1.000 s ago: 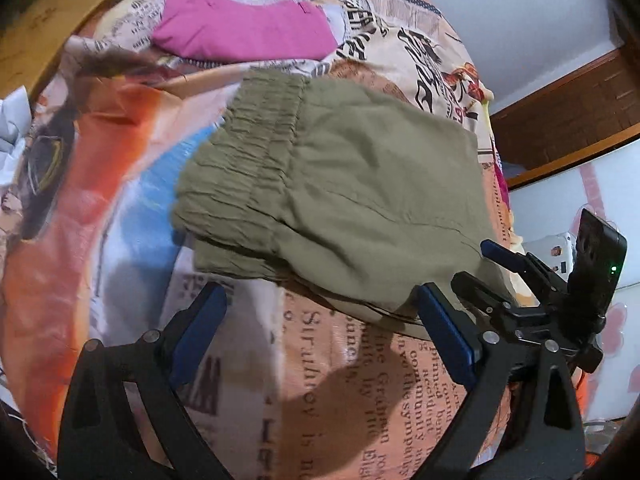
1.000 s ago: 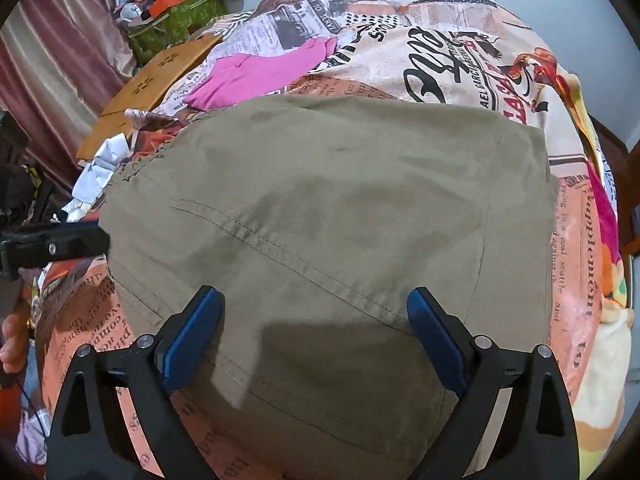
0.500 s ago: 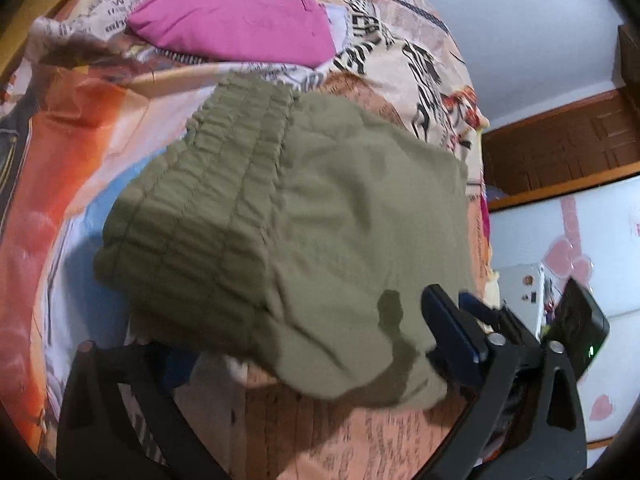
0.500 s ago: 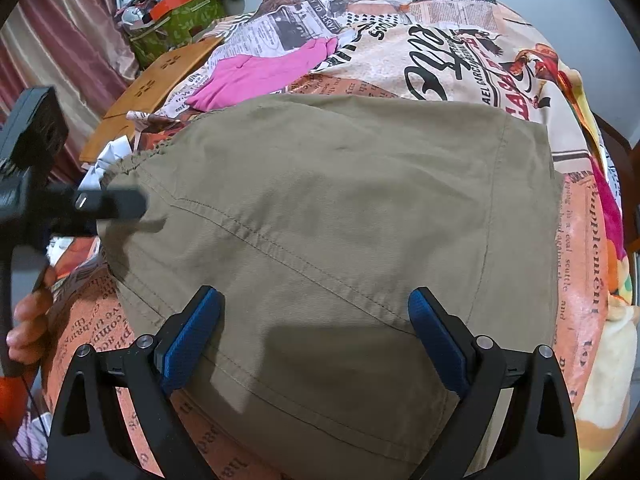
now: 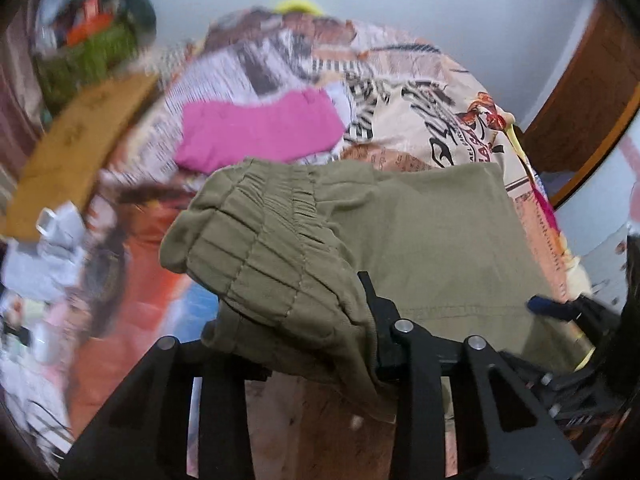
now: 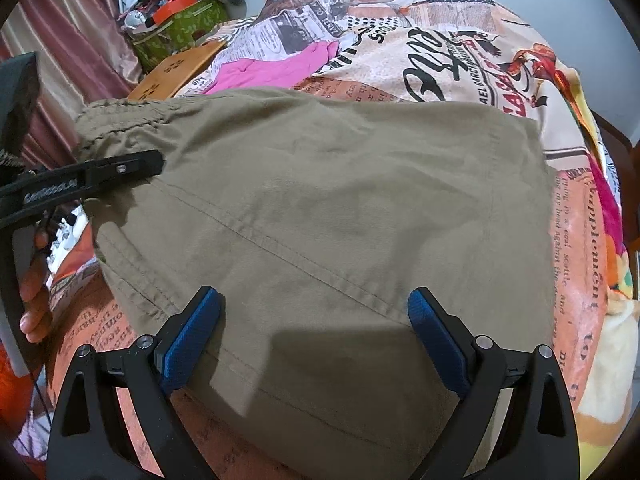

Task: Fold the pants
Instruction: 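Grip the elastic waistband with the left gripper and lift it up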

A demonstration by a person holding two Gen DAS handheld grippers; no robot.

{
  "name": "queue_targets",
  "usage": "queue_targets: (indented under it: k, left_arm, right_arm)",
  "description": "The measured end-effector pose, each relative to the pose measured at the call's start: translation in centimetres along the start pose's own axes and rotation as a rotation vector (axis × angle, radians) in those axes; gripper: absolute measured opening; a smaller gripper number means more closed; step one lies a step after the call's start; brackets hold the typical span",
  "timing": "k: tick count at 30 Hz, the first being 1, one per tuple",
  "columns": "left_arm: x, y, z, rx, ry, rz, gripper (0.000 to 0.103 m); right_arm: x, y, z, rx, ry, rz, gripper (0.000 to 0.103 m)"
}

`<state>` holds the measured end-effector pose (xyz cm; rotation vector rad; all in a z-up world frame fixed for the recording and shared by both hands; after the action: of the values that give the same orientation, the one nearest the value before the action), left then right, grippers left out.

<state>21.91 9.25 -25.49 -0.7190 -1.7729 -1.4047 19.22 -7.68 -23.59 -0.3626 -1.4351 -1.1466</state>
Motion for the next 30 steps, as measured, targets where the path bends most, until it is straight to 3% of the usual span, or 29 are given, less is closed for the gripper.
queue_targets:
  k: [7, 15, 18, 23, 30]
  left_arm:
    - [5.3, 0.1, 0.2, -0.153, 0.2, -0.172, 0.033]
    - [7.2, 1.7, -2.3, -0.223, 0.259, -0.266, 0.033]
    - [8.0, 2.4, -4.4, -0.266, 0.252, -0.31, 0.031]
    - [9.1, 3.2, -8.6, -0.343, 0.198, -0.355, 0.028]
    - [8.5, 3.4, -14.6, -0.456, 0.108, -0.344, 0.026]
  right_arm:
    - [2.0, -1.7, -1.7, -0.033, -0.041, -0.021, 0.094]
    - [4.8, -3.8, -4.8, -0.128, -0.082, -0.061, 0.094]
    - [4.6, -4.8, -5.6, -0.147, -0.091, -0.049, 0.094]
    - [4.0, -5.9, -6.5, -0.217, -0.033, -0.054, 0.094]
    - [3.9, -6.1, -6.5, -0.245, 0.003, -0.072, 0.094]
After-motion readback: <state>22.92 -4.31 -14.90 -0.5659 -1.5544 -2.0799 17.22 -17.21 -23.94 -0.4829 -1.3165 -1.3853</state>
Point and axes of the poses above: each gripper's, at about its wrist camera, not at the fingertips, and x roughly against the way its jaws point, z to its left, y to its top, the point moved 5 cm from there along -x, roughly the way its jaws point
